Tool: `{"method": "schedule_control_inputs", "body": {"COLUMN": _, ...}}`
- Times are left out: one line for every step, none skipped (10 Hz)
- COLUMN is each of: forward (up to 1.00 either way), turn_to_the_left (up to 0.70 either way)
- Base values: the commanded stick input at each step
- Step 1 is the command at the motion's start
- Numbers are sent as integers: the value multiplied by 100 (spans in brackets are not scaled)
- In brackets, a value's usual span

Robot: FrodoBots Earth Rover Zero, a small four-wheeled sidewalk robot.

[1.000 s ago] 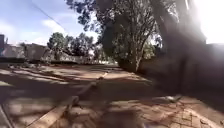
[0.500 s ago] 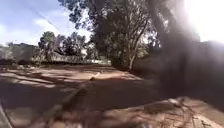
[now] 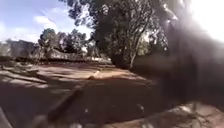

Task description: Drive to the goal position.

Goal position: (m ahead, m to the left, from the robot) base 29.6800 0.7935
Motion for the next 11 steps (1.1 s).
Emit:
{"method": "schedule_control_inputs", "body": {"forward": 70, "turn_to_the_left": 0}}
{"method": "schedule_control_inputs", "body": {"forward": 70, "turn_to_the_left": 0}}
{"method": "schedule_control_inputs", "body": {"forward": 70, "turn_to_the_left": 0}}
{"method": "schedule_control_inputs", "body": {"forward": 70, "turn_to_the_left": 0}}
{"method": "schedule_control_inputs", "body": {"forward": 70, "turn_to_the_left": 0}}
{"method": "schedule_control_inputs", "body": {"forward": 19, "turn_to_the_left": 0}}
{"method": "schedule_control_inputs", "body": {"forward": 0, "turn_to_the_left": 0}}
{"method": "schedule_control_inputs", "body": {"forward": 0, "turn_to_the_left": 0}}
{"method": "schedule_control_inputs", "body": {"forward": 0, "turn_to_the_left": 0}}
{"method": "schedule_control_inputs", "body": {"forward": 0, "turn_to_the_left": 0}}
{"method": "schedule_control_inputs", "body": {"forward": 0, "turn_to_the_left": 0}}
